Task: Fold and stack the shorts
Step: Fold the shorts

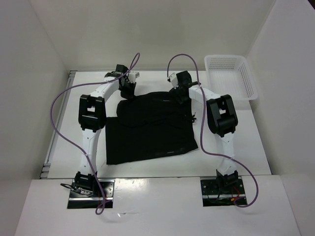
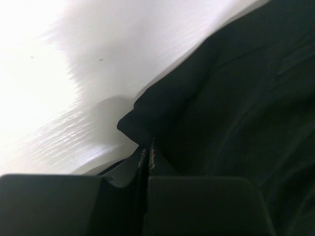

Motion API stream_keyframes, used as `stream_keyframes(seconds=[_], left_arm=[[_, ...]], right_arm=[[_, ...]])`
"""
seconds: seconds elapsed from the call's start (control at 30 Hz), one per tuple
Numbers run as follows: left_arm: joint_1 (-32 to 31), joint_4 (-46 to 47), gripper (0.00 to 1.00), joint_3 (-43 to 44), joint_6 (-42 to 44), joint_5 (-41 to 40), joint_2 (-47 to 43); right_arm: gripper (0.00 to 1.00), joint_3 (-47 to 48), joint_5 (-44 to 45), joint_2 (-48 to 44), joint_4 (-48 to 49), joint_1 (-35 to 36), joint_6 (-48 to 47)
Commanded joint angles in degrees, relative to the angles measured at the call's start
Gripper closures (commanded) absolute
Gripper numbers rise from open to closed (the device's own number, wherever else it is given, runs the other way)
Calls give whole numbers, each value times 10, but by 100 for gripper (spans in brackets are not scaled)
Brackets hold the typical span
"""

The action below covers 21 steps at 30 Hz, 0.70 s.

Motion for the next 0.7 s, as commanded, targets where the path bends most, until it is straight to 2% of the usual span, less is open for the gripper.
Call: stream_keyframes(seconds=[0.0, 0.07, 0.1, 0.17, 0.2, 0.23, 0.4, 0.47, 0.57, 0.67], left_arm=[[-3, 11, 100, 2, 4, -50, -35], [-3, 16, 100, 7, 4, -58, -41], [-3, 21, 100, 14, 4, -58, -47], [-3, 27, 100, 14, 4, -64, -53], [-3, 34, 100, 14, 4, -70, -59], [-3, 34, 100, 14, 4, -80, -60], [8, 63, 100, 68, 4, -126, -71], [15, 63, 100, 122, 4, -141, -77], [21, 43, 100, 200, 4, -141, -90], [27, 10, 100, 219, 4, -141, -118]], right_arm=[[36, -15, -44, 16, -57, -4, -22], [53, -23, -44, 21, -63, -4, -29], [67, -23, -50, 21, -63, -4, -36], [79, -23, -50, 21, -69, -4, -36], [95, -23, -50, 21, -69, -4, -41], [100, -23, -50, 21, -69, -4, -41], [100, 3, 24, -13, 2, -4, -16], [100, 23, 67, -31, 31, -4, -1], [100, 60, 74, -74, 31, -4, 17], [100, 60, 64, -124, 26, -4, 17]])
